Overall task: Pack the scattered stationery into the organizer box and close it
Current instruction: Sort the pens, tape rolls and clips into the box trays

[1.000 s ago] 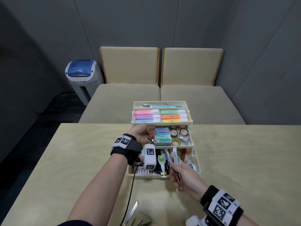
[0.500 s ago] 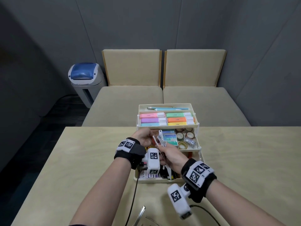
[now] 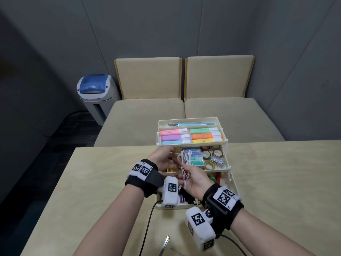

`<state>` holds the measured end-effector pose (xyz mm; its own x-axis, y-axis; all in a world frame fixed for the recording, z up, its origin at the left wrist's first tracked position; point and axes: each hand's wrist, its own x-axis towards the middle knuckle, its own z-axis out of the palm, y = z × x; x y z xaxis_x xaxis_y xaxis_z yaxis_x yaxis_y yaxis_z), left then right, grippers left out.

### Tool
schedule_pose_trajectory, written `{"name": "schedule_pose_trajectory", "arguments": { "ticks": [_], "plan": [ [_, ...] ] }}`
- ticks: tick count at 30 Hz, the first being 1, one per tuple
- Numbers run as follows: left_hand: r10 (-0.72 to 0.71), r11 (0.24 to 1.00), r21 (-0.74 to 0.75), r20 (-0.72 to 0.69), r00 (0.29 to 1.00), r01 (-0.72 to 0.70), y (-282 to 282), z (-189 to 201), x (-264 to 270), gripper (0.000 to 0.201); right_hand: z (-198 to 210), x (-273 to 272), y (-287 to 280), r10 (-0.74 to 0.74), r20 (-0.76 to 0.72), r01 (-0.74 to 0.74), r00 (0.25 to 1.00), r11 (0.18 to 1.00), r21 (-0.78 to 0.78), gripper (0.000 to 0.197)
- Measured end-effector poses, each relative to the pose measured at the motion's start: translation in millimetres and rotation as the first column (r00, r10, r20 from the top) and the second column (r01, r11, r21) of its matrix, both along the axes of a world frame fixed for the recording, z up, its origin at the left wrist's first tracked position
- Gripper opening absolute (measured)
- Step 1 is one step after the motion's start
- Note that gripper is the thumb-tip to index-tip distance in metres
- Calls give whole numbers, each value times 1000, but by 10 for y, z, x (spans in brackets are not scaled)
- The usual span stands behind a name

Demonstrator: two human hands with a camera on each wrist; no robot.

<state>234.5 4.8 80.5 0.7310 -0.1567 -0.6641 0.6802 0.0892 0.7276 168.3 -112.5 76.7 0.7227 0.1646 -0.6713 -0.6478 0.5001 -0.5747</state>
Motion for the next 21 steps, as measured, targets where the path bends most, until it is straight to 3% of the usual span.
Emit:
{"name": "schedule_pose_trajectory", "arguments": {
  "ticks": [3,7,11,15,19,21],
  "plan": [
    [-85,986,147,71,994,74,-20,15,7,32,-8,3,29,-17,-4,17,1000,999,44,25],
    [-190,939,321,183,964,124,-26,8,-3,31,-25,49,73,-48,-51,48,998,999,9,28],
    [-254,908,393,245,936,144,2,-68,-20,30,-28,119,65,8,-55,-10,998,999,-51,24],
    [-361,855,480,279,890,196,-21,-120,-42,46,4,108,23,19,-37,-20,999,999,-39,22],
    [-466,682,721,300,832,123,-24,-97,-67,49,65,-58,-105,39,-4,-39,999,999,-21,18],
    [-470,659,749,337,816,70,-34,-114,-85,45,65,-151,-186,40,6,-40,999,999,-20,15]
  ]
}}
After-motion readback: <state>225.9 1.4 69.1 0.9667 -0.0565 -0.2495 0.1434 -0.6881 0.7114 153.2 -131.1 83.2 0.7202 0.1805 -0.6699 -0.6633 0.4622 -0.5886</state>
